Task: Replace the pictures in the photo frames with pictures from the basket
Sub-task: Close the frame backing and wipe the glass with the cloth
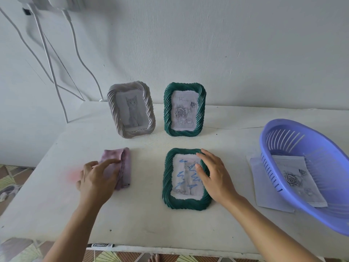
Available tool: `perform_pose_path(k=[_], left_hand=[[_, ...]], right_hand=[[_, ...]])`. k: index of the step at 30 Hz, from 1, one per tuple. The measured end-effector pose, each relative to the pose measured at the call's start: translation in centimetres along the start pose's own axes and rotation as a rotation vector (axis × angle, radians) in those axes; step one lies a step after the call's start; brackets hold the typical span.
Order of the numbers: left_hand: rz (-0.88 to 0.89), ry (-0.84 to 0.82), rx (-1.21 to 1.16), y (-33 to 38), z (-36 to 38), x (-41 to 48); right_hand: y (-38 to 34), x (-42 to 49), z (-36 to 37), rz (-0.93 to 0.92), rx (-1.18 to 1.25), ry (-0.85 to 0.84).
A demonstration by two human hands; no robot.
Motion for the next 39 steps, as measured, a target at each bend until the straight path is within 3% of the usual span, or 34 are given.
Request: perform_pose_path(k=[12,19,25,30,35,39], left_hand=[[0.094,-0.167,-0.394,5.3,-0.7,-0.6],[0.249,-0.219,-0.728,11.6,-2.5,-4.7],[0.334,-0.405,-0.989,17.4,-2.3,-7.7],[0.378,-0.471,-0.907,18.7,-1.0,-8.2],[0.461,-0.356,-0.583,18.3,-0.8,-7.5],[0.508,-0.407,-0.523,17.6,-0.1,-7.3]], right_hand=[[-1.6,-0.1,-1.5,-0.062,0.062,0.013],[-5.7,-1.0,-3.7,-0.135,0.351,0.017],[-7.4,-1.6,-3.3,-0.004,0.673,-0.093],[-6.1,-1.5,-4.7,0.083,0.824,0.072],[-5.2,-1.2,-5.5,0.071,0.751,0.123],[-3.8,-0.9,-5.2,0.097,0.710,0.136]])
Point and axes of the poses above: each hand's wrist, its own x-axis towards the middle knuckle, its own z-axis out of the palm, y = z × x, the point moved 8 cm from there along x, towards the middle knuckle, and after that the axes turned 10 degrees about x, right-handed, at the moved point
